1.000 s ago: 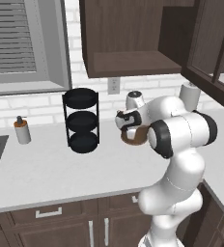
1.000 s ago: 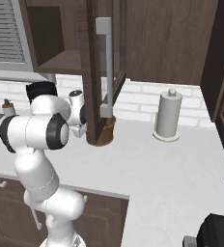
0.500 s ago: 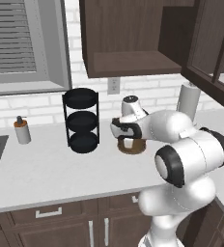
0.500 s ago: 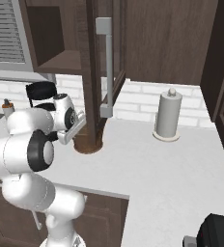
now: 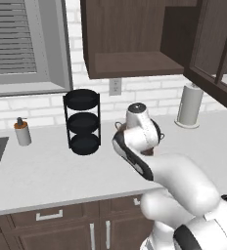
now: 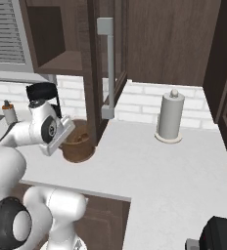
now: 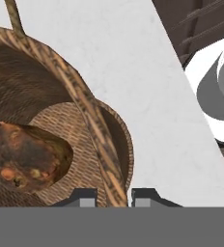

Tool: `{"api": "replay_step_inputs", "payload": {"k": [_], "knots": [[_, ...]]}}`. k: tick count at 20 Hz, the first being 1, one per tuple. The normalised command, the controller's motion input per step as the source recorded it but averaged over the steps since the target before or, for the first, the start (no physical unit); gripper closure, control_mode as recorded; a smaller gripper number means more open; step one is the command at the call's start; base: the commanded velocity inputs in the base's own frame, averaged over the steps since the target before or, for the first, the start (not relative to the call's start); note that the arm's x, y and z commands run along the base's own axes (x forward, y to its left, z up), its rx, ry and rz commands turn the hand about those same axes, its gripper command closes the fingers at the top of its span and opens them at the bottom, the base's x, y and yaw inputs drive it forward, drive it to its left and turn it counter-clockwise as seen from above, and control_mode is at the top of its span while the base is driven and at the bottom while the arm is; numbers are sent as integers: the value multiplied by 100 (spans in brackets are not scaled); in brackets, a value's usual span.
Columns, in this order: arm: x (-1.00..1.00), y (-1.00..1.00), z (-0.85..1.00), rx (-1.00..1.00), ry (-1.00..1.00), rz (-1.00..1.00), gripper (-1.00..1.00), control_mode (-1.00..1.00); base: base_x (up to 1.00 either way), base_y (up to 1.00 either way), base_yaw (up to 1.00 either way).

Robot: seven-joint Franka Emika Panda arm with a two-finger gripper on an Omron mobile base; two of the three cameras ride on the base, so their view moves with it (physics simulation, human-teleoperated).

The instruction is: Open the cabinet, pick up the bread from the cabinet and place it in the basket. Then move the basket to the dining counter.

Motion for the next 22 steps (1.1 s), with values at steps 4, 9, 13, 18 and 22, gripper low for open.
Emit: {"api": "replay_step_inputs", "payload": {"k": [4, 9, 13, 18, 22], "knots": [[-99, 4, 84, -5, 0, 4, 100, -100, 0, 0, 0], [-90, 0, 86, -9, 1, 13, 100, -100, 0, 0, 0], [-73, 0, 81, -4, 0, 20, 100, -100, 0, 0, 0], [-56, 0, 83, 0, 3, 14, 100, -100, 0, 0, 0], [-37, 0, 79, 0, 10, 0, 100, -100, 0, 0, 0]]}}
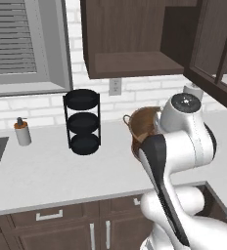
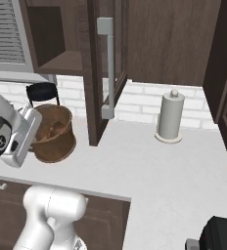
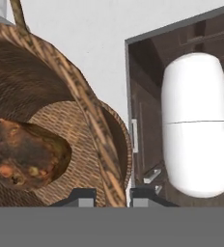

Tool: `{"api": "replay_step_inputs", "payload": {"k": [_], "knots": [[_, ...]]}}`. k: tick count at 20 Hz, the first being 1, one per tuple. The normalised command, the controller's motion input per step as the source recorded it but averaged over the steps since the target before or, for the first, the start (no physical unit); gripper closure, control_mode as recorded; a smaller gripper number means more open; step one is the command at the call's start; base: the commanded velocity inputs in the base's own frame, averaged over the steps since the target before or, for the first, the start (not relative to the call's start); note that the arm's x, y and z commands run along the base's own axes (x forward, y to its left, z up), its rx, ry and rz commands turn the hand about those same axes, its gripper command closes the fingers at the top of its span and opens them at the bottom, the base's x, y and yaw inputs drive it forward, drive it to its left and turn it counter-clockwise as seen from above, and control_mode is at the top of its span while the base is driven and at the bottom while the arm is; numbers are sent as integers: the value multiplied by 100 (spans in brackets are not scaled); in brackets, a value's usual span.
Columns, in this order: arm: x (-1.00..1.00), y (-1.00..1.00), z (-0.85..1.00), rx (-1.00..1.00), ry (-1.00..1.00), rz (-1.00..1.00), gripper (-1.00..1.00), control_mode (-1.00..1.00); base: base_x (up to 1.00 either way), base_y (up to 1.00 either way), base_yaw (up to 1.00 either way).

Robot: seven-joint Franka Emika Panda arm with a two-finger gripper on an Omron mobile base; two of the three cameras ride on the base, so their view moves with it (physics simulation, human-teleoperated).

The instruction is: Open the cabinet, pick up the bread from the cabinet and place it in the basket. Then move the basket to the dining counter.

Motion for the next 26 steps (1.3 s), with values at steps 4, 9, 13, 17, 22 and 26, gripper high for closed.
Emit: {"api": "replay_step_inputs", "payload": {"k": [4, 9, 13, 17, 22, 26], "knots": [[-33, -18, 46, 0, 1, 0, 100, -100, 0, 0, 0], [-6, -19, 6, 1, 0, 0, 100, -100, 0, 0, 0], [4, -12, 0, 1, 21, 1, 100, -100, 0, 0, 0], [0, 1, 0, 0, 17, 0, 100, -100, 0, 0, 0], [-5, 1, 0, 0, 7, 3, 100, 100, -6, 0, 1], [0, 0, 0, 0, 0, 0, 100, 100, -51, 31, 14]]}}
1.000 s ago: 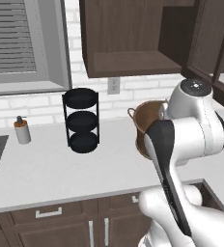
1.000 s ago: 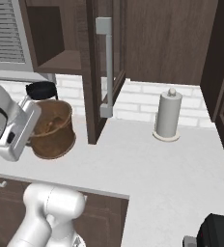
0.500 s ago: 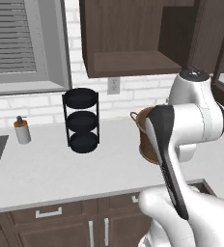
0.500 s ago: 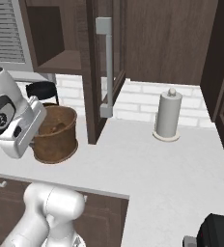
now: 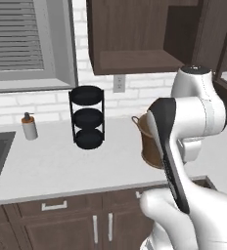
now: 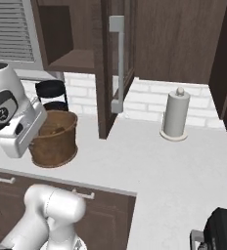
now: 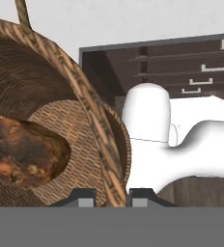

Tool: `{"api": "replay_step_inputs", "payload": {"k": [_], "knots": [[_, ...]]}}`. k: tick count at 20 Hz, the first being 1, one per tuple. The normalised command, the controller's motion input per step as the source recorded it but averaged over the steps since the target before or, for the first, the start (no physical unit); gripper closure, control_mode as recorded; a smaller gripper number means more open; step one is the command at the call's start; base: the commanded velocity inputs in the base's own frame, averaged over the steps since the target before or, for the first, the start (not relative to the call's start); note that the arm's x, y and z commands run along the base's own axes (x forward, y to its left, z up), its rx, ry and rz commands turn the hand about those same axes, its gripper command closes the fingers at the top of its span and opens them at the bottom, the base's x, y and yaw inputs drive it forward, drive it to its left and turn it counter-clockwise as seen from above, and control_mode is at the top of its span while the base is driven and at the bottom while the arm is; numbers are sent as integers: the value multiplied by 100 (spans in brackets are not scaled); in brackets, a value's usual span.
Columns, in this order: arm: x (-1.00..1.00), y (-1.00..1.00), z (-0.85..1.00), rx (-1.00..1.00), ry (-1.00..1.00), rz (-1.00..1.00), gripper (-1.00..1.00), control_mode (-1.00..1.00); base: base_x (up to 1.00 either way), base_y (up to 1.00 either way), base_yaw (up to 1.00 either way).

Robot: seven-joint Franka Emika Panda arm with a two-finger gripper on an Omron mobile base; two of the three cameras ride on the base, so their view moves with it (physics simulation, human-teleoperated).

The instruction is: Open the cabinet, pick up the bread from the cabinet and place it in the basket. Then move the basket to the dining counter.

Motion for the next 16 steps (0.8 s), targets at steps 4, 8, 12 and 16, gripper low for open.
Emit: {"api": "replay_step_inputs", "payload": {"k": [4, 8, 12, 16], "knots": [[0, 0, 0, 0, 0, 0, 100, 100, -28, 96, 36], [0, 0, 0, 0, 0, 0, 100, 100, 0, 100, 59], [0, 0, 0, 0, 0, 0, 100, 100, 0, 83, 76], [0, 0, 0, 0, 0, 0, 100, 100, 0, 23, 96]]}}
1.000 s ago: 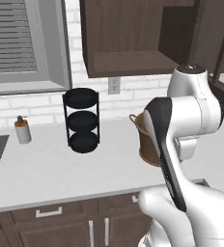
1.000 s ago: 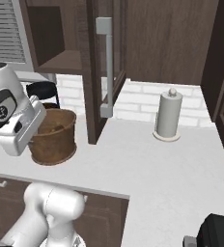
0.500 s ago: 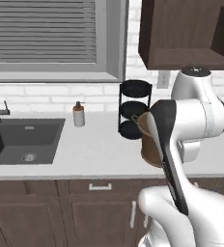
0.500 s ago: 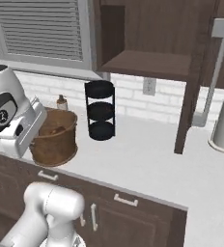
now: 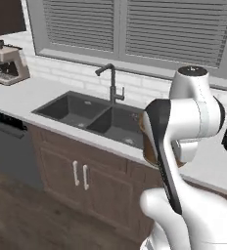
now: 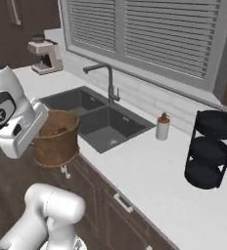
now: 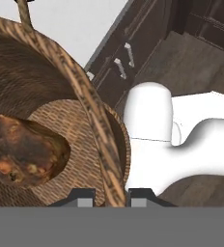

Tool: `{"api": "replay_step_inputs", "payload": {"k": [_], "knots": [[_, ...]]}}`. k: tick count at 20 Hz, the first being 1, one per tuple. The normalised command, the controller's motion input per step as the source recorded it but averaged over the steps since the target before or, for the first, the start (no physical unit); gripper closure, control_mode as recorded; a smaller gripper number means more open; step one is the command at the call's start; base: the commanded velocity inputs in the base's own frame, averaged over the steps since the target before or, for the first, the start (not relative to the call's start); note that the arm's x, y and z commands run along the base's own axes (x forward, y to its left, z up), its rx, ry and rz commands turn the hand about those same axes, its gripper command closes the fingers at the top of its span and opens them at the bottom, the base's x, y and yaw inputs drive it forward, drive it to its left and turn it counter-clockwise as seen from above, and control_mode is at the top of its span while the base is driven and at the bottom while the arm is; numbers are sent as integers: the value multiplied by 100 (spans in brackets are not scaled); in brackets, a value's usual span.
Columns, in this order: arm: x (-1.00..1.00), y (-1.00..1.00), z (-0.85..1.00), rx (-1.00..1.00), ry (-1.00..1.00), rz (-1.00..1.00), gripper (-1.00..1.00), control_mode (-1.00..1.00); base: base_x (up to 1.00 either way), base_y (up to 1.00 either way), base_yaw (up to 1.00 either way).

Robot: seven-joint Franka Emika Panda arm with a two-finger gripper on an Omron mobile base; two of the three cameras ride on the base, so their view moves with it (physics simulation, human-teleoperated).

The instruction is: Open the cabinet, pick up the bread from the cabinet and place it in the basket. Then move the basket to the dining counter.

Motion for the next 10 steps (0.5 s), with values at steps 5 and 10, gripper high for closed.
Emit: {"api": "replay_step_inputs", "payload": {"k": [5, 10], "knots": [[0, 0, 0, 0, 0, 0, 100, 100, 1, 16, 98], [0, 0, 0, 0, 0, 0, 100, 100, 2, 10, 99]]}}
